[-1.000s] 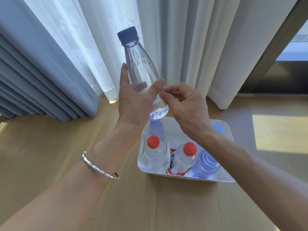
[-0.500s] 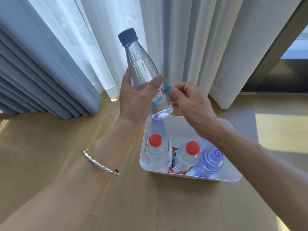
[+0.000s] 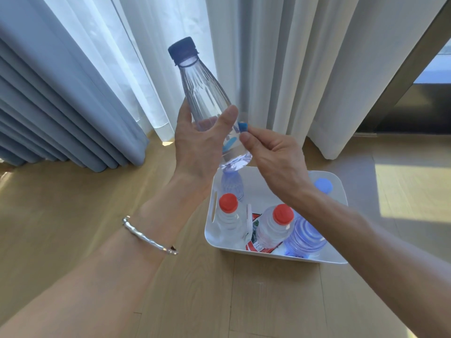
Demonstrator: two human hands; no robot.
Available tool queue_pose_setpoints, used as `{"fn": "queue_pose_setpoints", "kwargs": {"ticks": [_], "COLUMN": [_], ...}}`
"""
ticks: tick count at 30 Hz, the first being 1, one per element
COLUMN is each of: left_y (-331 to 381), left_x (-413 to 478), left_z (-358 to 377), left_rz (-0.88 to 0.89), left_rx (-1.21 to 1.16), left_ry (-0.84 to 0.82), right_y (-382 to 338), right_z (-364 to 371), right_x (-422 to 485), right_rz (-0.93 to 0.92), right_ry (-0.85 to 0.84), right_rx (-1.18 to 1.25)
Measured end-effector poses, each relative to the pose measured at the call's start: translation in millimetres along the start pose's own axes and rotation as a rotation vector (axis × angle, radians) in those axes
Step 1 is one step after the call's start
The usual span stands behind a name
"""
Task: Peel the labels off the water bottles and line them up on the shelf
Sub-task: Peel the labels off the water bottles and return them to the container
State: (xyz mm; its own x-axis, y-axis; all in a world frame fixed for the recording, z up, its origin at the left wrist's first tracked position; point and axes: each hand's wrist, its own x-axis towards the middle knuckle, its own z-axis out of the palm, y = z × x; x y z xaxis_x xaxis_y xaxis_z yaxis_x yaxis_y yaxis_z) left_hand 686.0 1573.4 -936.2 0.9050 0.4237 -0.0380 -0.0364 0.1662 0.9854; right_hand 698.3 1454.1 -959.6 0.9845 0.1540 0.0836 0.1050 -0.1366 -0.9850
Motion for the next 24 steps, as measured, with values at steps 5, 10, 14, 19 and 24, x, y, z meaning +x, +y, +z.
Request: {"fn": "queue_pose_setpoints", "kwargs": {"ticks": [5,10,14,19,24], "left_y": [1.4,8.3,7.7,8.2,14.1], "left_x": [-3.0,-8.0,-8.1,-3.7,-3.1], "left_z": [1.6,-2.6,-6.3,-9.3,-8.3], "left_rz": [-0.011,-0.093,-0.149,-0.19,-0.157], "left_rx": [0.006,0.001,-0.032,-0.116,-0.138], "left_ry": [-0.019,-0.098,-0.114,-0.025,0.037], "right_y": [1.8,0.1,1.4,7.9,14.4], "right_z": [0.2,-14.2,-23.5,-24.2,-9.4], "right_x": [3.5,13.7,21.5,20.2,2.6], "right_rz": [-0.062,0.137,0.273,0.355,0.331], "right_ry": [0.089,0.035,-0.127,-0.262,-0.526], "right_rx": [-0.146,0.137,0.374,0.414,0.223]}}
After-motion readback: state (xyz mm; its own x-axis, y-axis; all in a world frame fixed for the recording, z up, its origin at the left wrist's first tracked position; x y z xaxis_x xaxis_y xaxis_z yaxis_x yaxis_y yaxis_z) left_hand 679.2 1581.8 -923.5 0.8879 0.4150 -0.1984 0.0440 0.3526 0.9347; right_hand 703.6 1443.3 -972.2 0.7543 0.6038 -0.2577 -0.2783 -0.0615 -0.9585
